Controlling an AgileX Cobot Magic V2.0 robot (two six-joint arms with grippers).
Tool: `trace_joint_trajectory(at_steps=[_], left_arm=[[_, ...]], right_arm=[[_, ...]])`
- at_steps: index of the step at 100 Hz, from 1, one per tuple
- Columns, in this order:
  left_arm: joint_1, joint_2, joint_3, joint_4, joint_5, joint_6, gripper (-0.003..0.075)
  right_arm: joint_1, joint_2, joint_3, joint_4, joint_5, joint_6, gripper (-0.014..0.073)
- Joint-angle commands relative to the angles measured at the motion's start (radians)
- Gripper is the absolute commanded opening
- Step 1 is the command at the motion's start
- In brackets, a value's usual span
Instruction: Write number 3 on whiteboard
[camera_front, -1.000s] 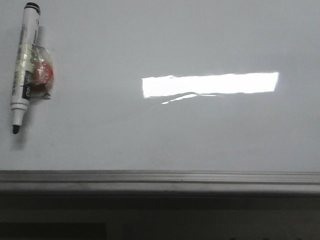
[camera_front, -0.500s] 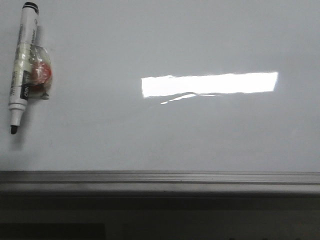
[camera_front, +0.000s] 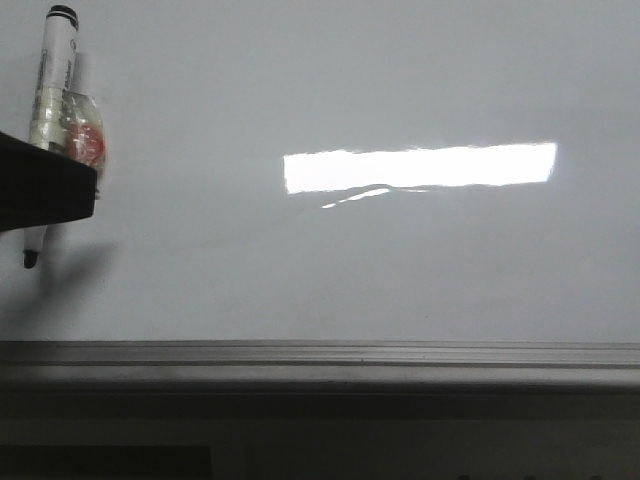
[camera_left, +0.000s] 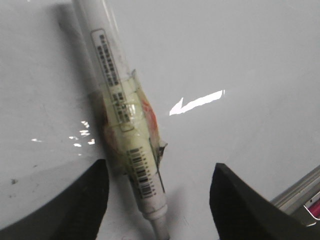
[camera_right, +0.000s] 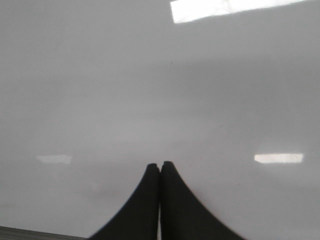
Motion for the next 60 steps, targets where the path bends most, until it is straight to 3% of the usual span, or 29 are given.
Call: trace_joint_trajectory(at_steps=[1,8,14,18,29,44,60], left_arm=[[-0.002,0.036,-0.026,-0.065,-0.058,-0.002,0.0374],[-0.002,0.049,-0.026,-0.083,-0.053,-0.002,0.0248],[-0.002,0.051,-0.026,-0.083,-0.047,-0.002,0.0058],[-0.002,0.051,-0.026,-0.083,-0.045,-0.002,-0.0021],[-0.002,0.051,-0.026,-0.083,-0.036,-0.002,-0.002],[-0.01,0.051,-0.03,-0.071,-0.038,-0.002,-0.002],[-0.064,0.032,-0.03,0.1,-0.04,-0.002,-0.002]], right_arm=[[-0.008,0.018,-0.036,0.004,-0.078,-0.004,-0.0067],[-0.008,0.018,-0.036,0.004,-0.078,-0.004,-0.0067],[-0.008,0.018,-0.036,0.004,-0.078,-0.004,-0.0067],[-0.008,0.018,-0.036,0.004,-0.078,-0.004,-0.0067],[0.007,0.018,-0.036,0.006,-0.07,-0.008,-0.0066],[0.166,0.018,-0.042,0.003,-0.08,-0.02,-0.0066],[0.344,0.018,-0.064,-0.027,-0.08,-0.036,-0.0066]])
